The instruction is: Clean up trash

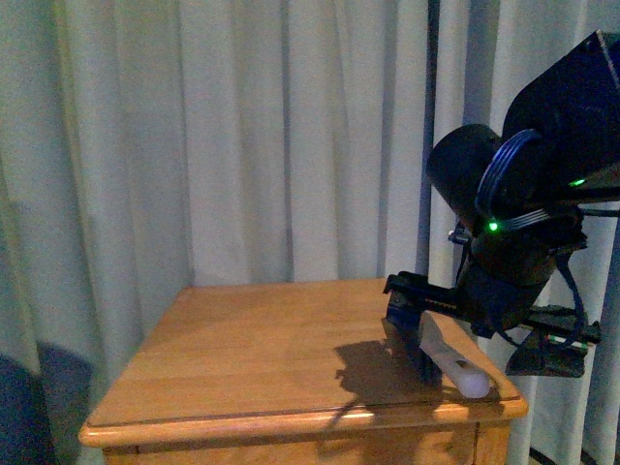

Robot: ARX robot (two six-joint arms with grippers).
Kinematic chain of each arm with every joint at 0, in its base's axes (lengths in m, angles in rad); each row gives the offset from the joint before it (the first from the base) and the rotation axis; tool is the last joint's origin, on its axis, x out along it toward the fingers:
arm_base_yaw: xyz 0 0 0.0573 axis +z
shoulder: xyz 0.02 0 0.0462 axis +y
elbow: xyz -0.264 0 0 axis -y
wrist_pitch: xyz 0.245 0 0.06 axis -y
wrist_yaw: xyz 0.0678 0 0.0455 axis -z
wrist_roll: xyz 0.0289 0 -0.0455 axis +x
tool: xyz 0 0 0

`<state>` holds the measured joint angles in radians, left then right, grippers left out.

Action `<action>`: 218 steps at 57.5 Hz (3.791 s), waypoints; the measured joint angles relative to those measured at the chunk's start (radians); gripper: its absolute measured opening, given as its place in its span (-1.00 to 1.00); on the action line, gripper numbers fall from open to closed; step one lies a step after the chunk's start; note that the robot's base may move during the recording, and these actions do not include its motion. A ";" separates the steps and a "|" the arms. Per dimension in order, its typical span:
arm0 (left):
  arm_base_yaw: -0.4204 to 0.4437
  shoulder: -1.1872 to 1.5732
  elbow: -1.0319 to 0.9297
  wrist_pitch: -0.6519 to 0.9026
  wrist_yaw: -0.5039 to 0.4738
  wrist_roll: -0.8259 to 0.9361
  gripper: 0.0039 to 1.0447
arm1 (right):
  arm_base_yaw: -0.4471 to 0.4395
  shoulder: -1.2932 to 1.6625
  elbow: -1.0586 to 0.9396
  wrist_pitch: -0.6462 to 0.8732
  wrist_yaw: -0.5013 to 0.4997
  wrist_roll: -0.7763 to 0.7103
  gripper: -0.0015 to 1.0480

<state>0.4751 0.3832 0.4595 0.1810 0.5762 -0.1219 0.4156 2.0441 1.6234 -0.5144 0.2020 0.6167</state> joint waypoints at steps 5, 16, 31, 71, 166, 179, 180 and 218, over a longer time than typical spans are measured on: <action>0.000 0.000 0.000 0.000 0.000 0.000 -0.46 | 0.011 0.024 0.012 0.003 -0.009 0.011 0.86; 0.000 0.000 0.000 0.000 0.000 0.000 -0.46 | 0.024 0.060 0.029 0.003 -0.007 0.021 0.86; 0.000 0.000 0.000 0.000 0.000 0.000 -0.46 | 0.025 0.070 0.034 0.003 0.002 0.024 0.19; 0.000 0.000 0.000 0.000 0.000 0.000 -0.46 | 0.017 -0.032 -0.112 0.173 0.062 -0.092 -0.61; 0.002 -0.004 -0.002 0.000 -0.002 -0.002 -0.46 | 0.059 -1.331 -1.038 0.612 0.394 -0.562 -0.61; 0.002 -0.003 -0.002 0.000 -0.001 -0.002 -0.46 | 0.058 -1.330 -1.040 0.612 0.397 -0.562 -0.61; 0.002 -0.002 -0.002 0.000 -0.002 -0.003 -0.46 | 0.058 -1.329 -1.040 0.612 0.396 -0.562 -0.61; 0.002 -0.003 -0.002 0.000 0.000 -0.003 -0.47 | 0.058 -1.331 -1.041 0.612 0.397 -0.562 -0.61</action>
<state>0.4770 0.3805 0.4572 0.1806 0.5758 -0.1249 0.4736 0.7135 0.5827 0.0971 0.5987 0.0551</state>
